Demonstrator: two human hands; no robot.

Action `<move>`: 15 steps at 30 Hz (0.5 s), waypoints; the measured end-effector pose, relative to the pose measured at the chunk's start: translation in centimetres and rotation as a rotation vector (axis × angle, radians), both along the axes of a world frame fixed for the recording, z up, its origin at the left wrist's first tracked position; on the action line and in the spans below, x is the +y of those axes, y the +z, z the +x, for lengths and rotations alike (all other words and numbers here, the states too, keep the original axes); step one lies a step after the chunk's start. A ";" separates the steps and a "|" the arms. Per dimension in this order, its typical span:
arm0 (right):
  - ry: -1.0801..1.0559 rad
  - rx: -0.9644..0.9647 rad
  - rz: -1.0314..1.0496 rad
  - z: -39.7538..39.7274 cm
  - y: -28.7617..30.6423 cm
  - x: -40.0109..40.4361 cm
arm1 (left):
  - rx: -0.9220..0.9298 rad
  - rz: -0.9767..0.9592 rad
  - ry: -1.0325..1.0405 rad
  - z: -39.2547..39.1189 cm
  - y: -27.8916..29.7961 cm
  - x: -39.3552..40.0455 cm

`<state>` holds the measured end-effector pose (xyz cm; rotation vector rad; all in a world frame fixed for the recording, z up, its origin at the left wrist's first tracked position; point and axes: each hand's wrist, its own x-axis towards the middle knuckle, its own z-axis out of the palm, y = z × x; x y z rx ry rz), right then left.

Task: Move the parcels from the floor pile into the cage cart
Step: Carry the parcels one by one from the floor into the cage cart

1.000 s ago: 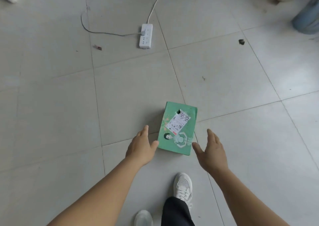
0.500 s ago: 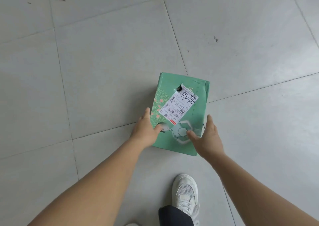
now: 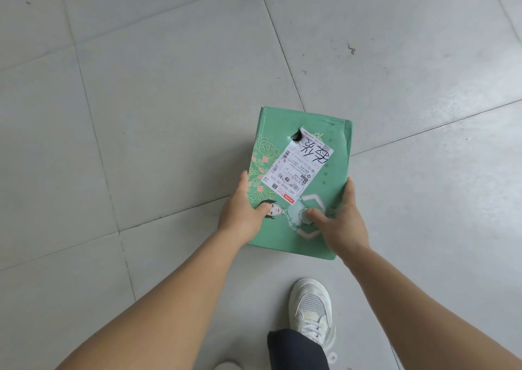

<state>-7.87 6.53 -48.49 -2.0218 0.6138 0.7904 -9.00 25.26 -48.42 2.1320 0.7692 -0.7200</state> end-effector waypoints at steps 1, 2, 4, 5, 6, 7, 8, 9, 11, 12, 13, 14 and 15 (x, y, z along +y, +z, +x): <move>-0.013 -0.008 0.007 -0.1 1.6 -0.2 | -0.013 -0.003 -0.007 0.0 1.4 -0.2; -0.027 -0.019 0.011 -0.2 3.2 -0.5 | -0.029 -0.008 -0.013 0.1 3.0 -0.4; -0.063 -0.054 0.018 -0.3 6.9 -1.2 | -0.070 -0.017 -0.027 0.4 6.7 -1.1; -0.080 -0.072 0.021 -0.3 8.8 -1.6 | -0.091 -0.021 -0.035 0.6 8.7 -1.4; -0.096 -0.090 0.023 -0.4 10.9 -2.0 | -0.113 -0.027 -0.045 0.8 10.8 -1.8; -0.111 -0.109 0.024 -0.4 13.1 -2.4 | -0.136 -0.036 -0.058 0.9 13.0 -2.2; -0.123 -0.127 0.025 -0.4 15.4 -2.7 | -0.157 -0.046 -0.070 1.1 15.3 -2.6; -0.139 -0.143 0.027 -0.5 17.6 -3.2 | -0.175 -0.057 -0.080 1.2 17.6 -3.1; -0.178 -0.172 0.026 -1.0 21.9 -4.1 | -0.219 -0.075 -0.105 1.3 22.0 -4.1; -0.196 -0.194 0.022 -1.3 24.0 -4.6 | -0.247 -0.082 -0.122 1.3 24.1 -4.6; -0.215 -0.218 0.016 -1.7 26.1 -5.0 | -0.271 -0.089 -0.142 1.2 26.3 -5.2; -0.235 -0.242 0.013 -2.1 28.3 -5.6 | -0.293 -0.099 -0.164 1.1 28.5 -5.7; -0.255 -0.268 0.010 -2.7 30.5 -6.1 | -0.315 -0.108 -0.185 0.9 30.5 -6.3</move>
